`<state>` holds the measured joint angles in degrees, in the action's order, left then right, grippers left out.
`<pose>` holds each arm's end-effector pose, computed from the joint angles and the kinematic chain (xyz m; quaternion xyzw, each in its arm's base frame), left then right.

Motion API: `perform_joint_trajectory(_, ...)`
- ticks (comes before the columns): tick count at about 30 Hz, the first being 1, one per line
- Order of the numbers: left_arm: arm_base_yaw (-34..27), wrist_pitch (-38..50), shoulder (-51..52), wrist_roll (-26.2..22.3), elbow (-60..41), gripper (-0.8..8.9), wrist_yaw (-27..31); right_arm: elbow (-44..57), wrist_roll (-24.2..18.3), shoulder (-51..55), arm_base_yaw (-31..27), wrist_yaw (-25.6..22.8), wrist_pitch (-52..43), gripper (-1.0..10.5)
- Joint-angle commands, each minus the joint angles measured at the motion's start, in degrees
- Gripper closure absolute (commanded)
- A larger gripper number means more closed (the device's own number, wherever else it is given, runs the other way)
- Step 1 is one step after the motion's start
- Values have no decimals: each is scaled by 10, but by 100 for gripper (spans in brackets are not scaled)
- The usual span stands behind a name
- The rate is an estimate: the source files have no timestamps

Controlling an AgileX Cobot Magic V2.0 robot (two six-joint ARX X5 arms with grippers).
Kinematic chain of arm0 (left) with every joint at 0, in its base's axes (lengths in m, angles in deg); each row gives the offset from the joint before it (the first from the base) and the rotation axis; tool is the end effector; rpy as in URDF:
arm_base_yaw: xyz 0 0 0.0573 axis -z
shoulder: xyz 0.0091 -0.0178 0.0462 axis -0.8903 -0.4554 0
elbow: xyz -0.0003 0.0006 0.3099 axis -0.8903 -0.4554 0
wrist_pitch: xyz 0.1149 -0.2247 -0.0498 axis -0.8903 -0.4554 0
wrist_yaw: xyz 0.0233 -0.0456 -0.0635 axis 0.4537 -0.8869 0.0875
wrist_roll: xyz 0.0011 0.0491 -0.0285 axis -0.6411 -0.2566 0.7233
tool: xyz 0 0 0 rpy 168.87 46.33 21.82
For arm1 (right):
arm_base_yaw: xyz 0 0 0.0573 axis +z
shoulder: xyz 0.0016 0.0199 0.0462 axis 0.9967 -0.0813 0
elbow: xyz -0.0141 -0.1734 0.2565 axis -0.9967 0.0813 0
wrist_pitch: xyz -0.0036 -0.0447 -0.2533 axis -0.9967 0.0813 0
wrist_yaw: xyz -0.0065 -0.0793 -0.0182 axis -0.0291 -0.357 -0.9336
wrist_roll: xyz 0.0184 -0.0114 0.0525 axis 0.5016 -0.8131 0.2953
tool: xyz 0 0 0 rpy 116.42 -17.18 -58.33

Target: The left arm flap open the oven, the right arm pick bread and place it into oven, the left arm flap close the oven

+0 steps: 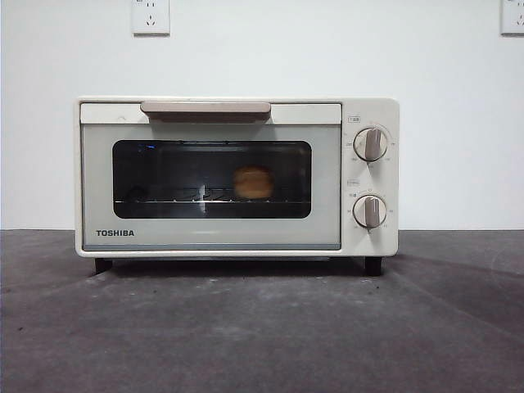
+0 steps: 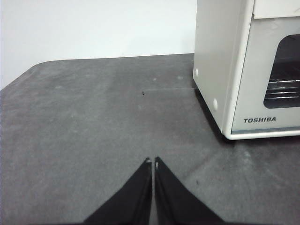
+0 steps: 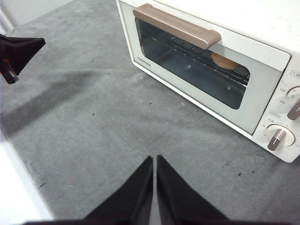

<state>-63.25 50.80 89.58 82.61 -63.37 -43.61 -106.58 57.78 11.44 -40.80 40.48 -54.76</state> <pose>0.0592 0.0002 0.1577 0.0304 0.0695 -0.0007 0.9971 0.0922 0.0956 0.3518 -0.0309 0.2530 0.4004 0.8802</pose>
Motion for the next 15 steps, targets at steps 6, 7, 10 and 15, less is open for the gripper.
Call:
perform_joint_trajectory(6,0,-11,1,-3,-12,797,0,-6,7,-4,4,0,-5,940)
perform_joint_trajectory(7,0,-11,1,-2,-12,797,0,-6,7,-4,4,0,-5,940)
perform_joint_trajectory(10,0,-11,1,-3,-12,797,0,-6,7,-4,4,0,-5,940)
perform_joint_trajectory(15,0,-12,1,-2,-12,797,0,-6,7,-4,4,0,-5,940)
